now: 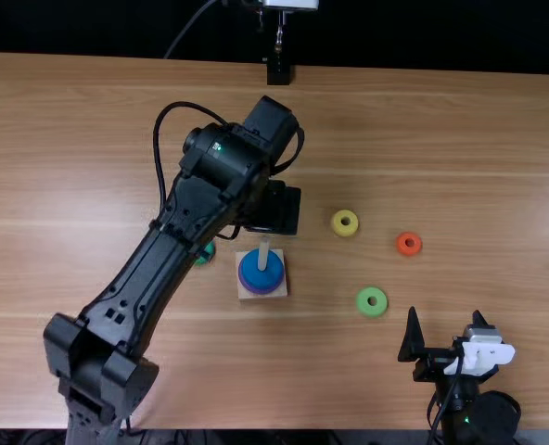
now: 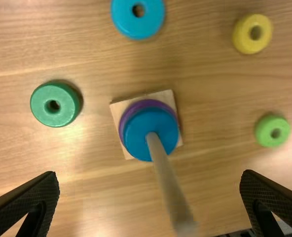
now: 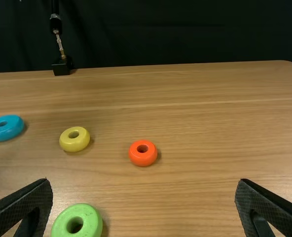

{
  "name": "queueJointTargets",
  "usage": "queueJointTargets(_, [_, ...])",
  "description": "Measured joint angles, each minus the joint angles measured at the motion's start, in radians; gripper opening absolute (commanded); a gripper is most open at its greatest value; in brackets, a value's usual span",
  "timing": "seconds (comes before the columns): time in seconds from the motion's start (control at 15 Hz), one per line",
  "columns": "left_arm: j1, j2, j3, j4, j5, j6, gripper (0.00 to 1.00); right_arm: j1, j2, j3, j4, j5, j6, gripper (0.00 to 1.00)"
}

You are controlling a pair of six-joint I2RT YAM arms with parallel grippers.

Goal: Build the Hanoi tower: stack the rings onto the peg from bottom to top in this color order: purple, dark blue, light blue, dark green, light green, yellow, orange.

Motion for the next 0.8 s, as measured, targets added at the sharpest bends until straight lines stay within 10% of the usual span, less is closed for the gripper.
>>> queueJointTargets(0.33, [0.015,0.13,0.051,0.008,-0.098,0.124,1.0,0.0,0.0,0.0,0.0,0.0,-0.001,1.0])
queueJointTargets(0.8, [0.015,0.326,0.195,0.013,-0.109,0.272,1.0,0.0,0.0,0.0,0.0,0.0,0.0,1.0])
